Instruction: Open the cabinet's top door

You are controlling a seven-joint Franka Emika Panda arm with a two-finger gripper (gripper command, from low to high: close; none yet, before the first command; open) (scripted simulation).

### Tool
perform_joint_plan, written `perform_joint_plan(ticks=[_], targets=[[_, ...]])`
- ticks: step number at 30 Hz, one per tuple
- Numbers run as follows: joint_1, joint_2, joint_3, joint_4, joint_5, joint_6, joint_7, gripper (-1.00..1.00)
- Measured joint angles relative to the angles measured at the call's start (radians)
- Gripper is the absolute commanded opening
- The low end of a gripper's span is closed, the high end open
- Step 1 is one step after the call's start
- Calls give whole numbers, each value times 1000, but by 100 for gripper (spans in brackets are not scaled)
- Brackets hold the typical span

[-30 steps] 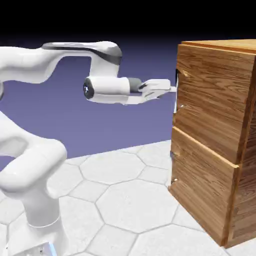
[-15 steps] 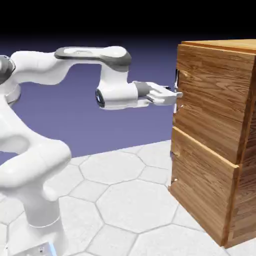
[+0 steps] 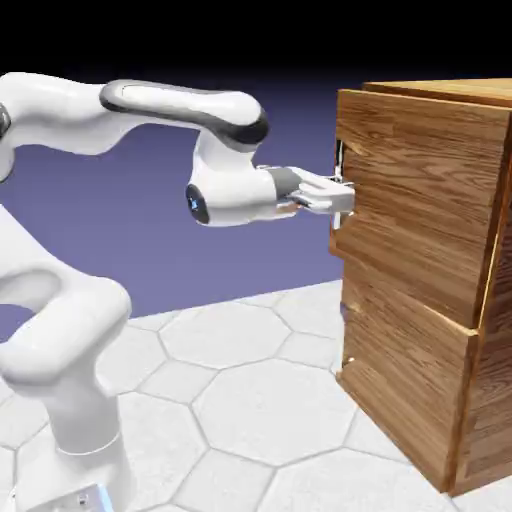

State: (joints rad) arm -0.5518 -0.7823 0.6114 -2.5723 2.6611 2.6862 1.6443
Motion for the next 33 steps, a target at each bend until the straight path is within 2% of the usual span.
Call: perform_joint_plan(ticks=[9, 19, 26, 33], targets=[[197, -135, -287, -193, -391, -165, 191, -100], [235, -263, -582, -314, -821, -402, 350, -100], [197, -271, -813, -318, -1125, -632, 405, -100], [189, -166, -1067, -222, -1407, -907, 401, -100]])
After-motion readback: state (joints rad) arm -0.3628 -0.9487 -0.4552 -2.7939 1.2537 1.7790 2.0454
